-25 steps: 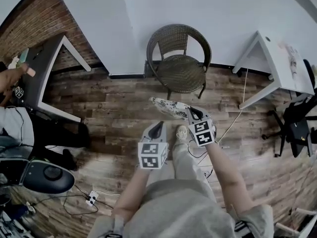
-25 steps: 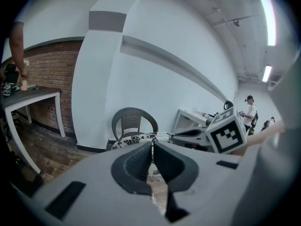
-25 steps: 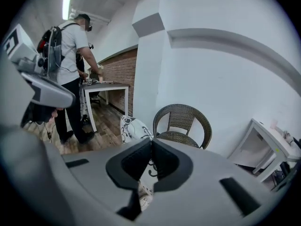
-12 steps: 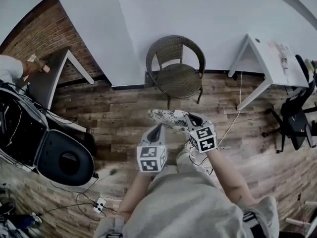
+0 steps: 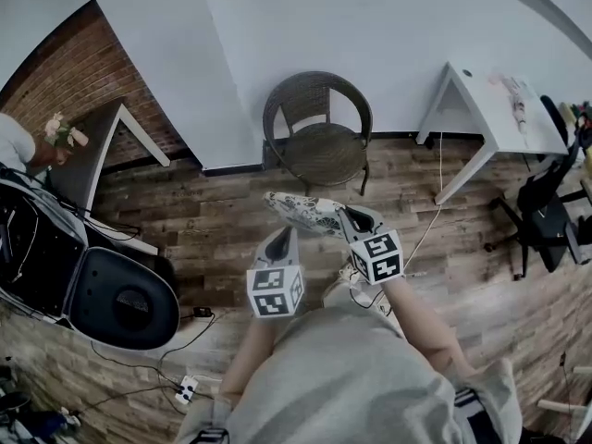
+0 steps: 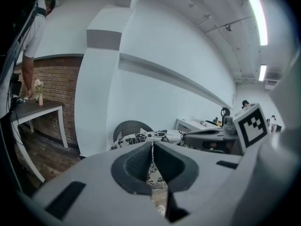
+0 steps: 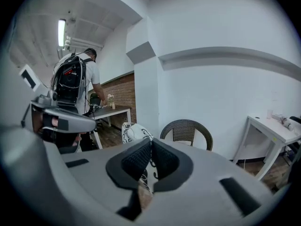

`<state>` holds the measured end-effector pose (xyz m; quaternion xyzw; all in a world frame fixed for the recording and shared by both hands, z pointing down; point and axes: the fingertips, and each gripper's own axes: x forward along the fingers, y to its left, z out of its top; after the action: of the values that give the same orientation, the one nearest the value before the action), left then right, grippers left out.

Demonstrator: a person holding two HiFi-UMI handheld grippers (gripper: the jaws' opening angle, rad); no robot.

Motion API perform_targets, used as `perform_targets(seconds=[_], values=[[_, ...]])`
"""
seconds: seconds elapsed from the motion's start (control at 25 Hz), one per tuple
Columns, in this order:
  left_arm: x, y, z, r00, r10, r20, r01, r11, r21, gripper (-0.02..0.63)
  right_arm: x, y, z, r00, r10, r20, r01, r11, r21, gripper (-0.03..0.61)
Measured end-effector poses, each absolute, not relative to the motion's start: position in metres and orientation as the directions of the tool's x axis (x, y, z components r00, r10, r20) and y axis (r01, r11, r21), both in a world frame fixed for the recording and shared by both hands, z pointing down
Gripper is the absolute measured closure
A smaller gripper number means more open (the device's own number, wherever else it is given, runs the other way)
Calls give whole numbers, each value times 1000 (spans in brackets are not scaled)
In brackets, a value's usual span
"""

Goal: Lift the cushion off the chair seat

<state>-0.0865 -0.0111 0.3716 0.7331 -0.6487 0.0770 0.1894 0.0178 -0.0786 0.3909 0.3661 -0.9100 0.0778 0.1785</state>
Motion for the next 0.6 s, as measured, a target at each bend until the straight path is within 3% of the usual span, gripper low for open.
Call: perform_targets(seconds=[0.6], values=[[-81, -16, 374, 123, -922, 366, -982, -60, 179, 601, 20, -81, 386, -691, -627, 361, -673, 740, -3, 571]])
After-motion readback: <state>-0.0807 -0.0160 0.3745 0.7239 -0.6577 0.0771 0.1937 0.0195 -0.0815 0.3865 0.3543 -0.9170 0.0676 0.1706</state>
